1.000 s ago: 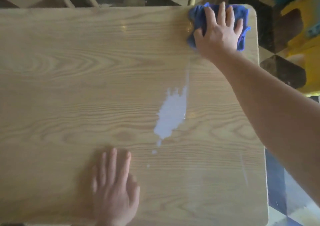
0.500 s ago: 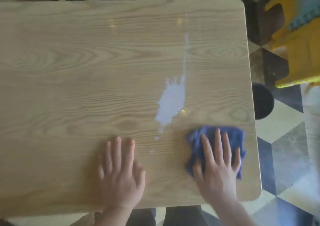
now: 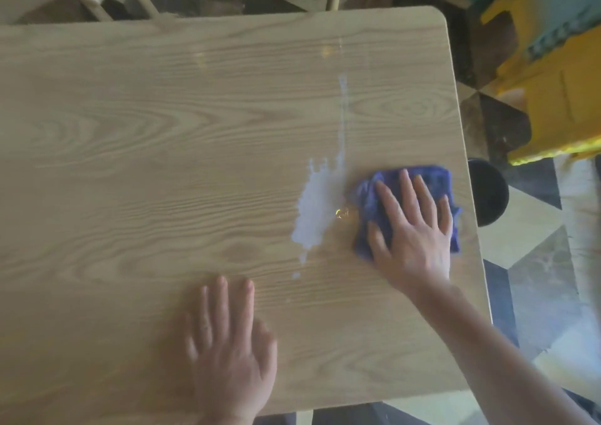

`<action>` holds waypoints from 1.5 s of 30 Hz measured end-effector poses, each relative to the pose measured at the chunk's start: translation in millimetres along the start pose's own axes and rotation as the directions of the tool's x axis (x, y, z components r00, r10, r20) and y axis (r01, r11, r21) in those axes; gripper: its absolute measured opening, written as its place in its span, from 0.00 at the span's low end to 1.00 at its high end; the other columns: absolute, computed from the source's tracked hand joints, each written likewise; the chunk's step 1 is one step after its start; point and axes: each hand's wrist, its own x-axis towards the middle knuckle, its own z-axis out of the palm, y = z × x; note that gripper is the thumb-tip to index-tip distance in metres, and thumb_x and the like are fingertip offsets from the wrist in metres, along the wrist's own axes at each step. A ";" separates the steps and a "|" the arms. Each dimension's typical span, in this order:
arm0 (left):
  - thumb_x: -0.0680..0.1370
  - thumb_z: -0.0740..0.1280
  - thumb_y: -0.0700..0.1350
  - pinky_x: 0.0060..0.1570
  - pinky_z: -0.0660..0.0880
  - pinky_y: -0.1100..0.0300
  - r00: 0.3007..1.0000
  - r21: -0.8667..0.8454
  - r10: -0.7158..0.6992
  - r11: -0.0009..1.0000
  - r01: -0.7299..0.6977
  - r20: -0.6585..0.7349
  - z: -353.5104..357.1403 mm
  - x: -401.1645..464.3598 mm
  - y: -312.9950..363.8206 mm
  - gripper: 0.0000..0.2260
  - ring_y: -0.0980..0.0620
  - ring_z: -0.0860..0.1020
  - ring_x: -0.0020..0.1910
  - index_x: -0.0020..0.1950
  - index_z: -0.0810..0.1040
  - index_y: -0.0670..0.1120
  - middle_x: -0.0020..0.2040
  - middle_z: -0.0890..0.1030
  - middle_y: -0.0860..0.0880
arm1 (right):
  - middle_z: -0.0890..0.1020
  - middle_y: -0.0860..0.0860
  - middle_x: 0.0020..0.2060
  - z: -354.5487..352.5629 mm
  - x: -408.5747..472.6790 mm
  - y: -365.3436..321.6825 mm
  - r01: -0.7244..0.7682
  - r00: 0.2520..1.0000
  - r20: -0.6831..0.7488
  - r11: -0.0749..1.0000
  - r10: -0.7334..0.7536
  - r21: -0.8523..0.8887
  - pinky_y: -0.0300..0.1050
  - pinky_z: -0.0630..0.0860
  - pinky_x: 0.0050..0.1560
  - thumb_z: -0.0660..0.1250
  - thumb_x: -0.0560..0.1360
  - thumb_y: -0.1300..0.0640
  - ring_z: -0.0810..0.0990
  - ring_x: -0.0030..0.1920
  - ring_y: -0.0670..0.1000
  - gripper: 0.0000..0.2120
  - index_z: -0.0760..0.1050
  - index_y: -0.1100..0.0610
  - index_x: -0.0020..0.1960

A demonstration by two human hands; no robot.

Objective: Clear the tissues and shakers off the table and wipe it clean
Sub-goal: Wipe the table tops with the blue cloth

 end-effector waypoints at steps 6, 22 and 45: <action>0.72 0.59 0.53 0.72 0.61 0.37 0.999 0.040 -0.007 0.999 0.008 -0.035 2.2 -0.1 0.2 0.29 0.42 0.63 0.77 0.74 0.70 0.51 0.78 0.65 0.44 | 0.54 0.49 0.81 -24.0 228.8 -41.3 0.002 0.996 -0.088 0.998 0.004 0.070 0.62 0.45 0.78 0.50 0.78 0.40 0.50 0.80 0.53 0.29 0.56 0.42 0.79; 0.75 0.56 0.55 0.76 0.54 0.38 0.987 -0.018 0.016 1.000 -0.013 0.160 -4.7 0.1 -4.2 0.31 0.42 0.52 0.80 0.79 0.57 0.54 0.81 0.54 0.45 | 0.58 0.54 0.80 24.9 -107.9 -45.0 -0.006 0.999 0.050 1.000 0.008 -0.031 0.67 0.53 0.76 0.59 0.75 0.45 0.56 0.79 0.56 0.31 0.63 0.48 0.78; 0.75 0.58 0.54 0.76 0.54 0.38 0.990 -0.051 0.027 0.999 -0.020 0.138 0.3 -0.9 -5.3 0.31 0.43 0.52 0.80 0.79 0.57 0.55 0.81 0.53 0.47 | 0.56 0.51 0.80 -15.1 249.1 -110.6 0.018 0.989 -0.151 0.995 -0.004 0.093 0.62 0.47 0.77 0.50 0.77 0.41 0.52 0.80 0.54 0.30 0.58 0.46 0.78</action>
